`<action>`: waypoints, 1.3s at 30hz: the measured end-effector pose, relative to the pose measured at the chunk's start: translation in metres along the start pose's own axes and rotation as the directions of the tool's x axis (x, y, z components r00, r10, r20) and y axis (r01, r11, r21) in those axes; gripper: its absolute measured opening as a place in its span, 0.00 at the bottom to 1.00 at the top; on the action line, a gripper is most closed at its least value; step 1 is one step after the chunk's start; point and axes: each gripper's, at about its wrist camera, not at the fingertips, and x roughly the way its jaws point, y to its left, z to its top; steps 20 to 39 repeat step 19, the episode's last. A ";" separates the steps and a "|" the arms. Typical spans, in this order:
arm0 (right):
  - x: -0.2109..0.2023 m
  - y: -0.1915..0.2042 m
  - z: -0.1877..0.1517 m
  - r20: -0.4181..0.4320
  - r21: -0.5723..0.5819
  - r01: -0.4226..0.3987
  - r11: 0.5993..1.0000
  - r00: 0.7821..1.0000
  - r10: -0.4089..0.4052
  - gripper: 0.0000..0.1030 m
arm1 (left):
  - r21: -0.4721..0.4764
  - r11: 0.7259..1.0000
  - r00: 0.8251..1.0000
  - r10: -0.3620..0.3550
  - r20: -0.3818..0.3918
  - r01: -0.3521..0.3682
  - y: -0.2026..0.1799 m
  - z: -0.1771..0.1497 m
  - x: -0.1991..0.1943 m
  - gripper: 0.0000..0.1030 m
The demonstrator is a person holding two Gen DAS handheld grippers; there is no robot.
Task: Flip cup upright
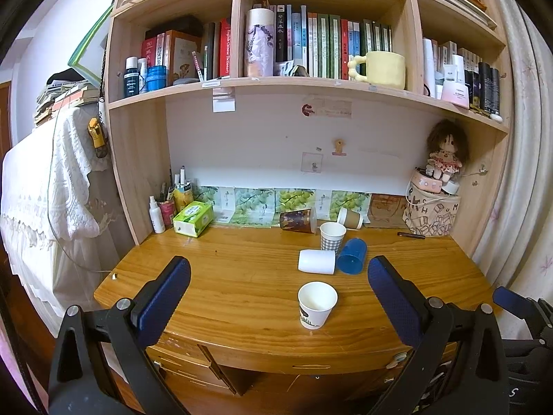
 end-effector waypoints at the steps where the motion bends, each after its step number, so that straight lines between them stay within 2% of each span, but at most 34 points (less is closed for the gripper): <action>1: 0.000 -0.001 0.000 -0.001 0.001 -0.001 1.000 1.000 0.001 1.00 | 0.000 1.000 1.000 0.000 0.000 0.000 0.000 0.000 0.000 1.00; 39: 0.010 -0.009 0.002 -0.023 0.031 -0.011 0.999 1.000 0.012 1.00 | 0.028 0.999 1.000 -0.017 -0.014 0.017 -0.012 0.005 0.014 1.00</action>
